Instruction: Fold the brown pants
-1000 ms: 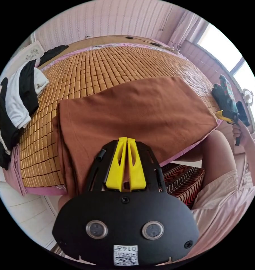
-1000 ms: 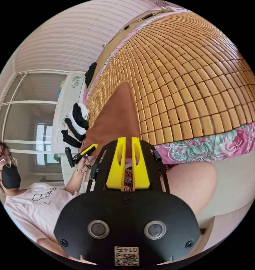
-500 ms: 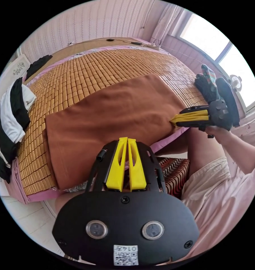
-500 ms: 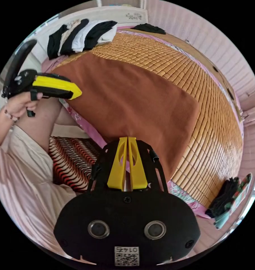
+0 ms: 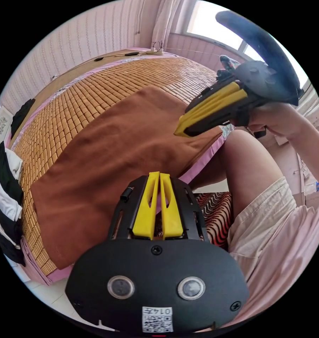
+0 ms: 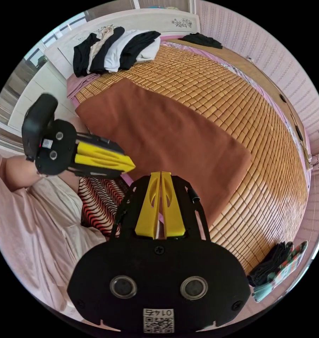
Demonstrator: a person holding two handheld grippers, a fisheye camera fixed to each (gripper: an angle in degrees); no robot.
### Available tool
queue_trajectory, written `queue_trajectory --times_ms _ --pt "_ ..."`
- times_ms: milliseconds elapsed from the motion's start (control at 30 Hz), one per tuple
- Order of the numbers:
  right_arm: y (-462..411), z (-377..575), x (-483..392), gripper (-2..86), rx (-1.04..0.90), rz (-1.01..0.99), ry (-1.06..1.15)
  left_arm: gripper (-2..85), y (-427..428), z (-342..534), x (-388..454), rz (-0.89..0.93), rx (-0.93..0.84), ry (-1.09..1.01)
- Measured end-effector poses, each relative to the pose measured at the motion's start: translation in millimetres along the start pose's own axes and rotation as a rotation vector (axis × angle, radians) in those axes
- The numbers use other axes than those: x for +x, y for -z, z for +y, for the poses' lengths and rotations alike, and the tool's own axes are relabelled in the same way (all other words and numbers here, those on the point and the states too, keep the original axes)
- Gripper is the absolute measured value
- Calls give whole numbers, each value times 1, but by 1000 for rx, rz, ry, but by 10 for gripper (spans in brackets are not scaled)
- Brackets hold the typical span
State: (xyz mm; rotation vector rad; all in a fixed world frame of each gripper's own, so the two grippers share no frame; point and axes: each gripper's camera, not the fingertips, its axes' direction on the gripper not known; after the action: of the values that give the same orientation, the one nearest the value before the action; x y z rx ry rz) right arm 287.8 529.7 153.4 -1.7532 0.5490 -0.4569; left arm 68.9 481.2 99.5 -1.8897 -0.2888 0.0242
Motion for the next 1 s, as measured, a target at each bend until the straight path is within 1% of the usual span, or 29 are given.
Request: queue_trajectory --times_ms 100,167,267,333,367,400,500,567,667,767,833,900,933,1000 --pt "-13 -42 -8 -4 11 21 66 -10 -9 0 8 -22 4 -29" --pt "-21 -71 -7 -4 27 29 82 -10 -15 -1 17 -54 1 -85" --pt "-42 -120 -3 -4 0 25 80 -9 -18 -3 26 -91 -9 -118" --pt "-61 -143 -1 -4 -33 56 69 -9 -19 -4 28 -93 -5 -108" --pt "-88 -154 -1 -4 -132 56 82 -9 -20 -4 28 -83 1 -93" --pt "-95 -158 -1 -4 -98 53 83 -9 -21 -4 28 -77 3 -88" --pt "-96 -175 4 -4 -198 14 93 -10 -35 -1 29 -65 13 -98" --pt "-90 -183 5 -5 -241 11 143 -10 -41 2 33 -68 39 -132" --pt "-70 -194 18 -5 -161 40 95 -10 -37 0 37 -70 28 -129" --pt "-94 -205 29 -7 -245 36 82 -10 -42 3 44 -96 31 -139" --pt "-94 -208 30 -7 -244 51 71 -10 -50 6 45 -100 51 -137" --pt "-86 -214 29 -8 -298 72 145 -10 -53 10 46 -106 76 -152" --pt "-81 -216 30 -7 -302 74 158 -10 -53 9 47 -103 67 -165" --pt "-69 -219 48 -6 -262 73 115 -10 -52 8 47 -89 52 -160"
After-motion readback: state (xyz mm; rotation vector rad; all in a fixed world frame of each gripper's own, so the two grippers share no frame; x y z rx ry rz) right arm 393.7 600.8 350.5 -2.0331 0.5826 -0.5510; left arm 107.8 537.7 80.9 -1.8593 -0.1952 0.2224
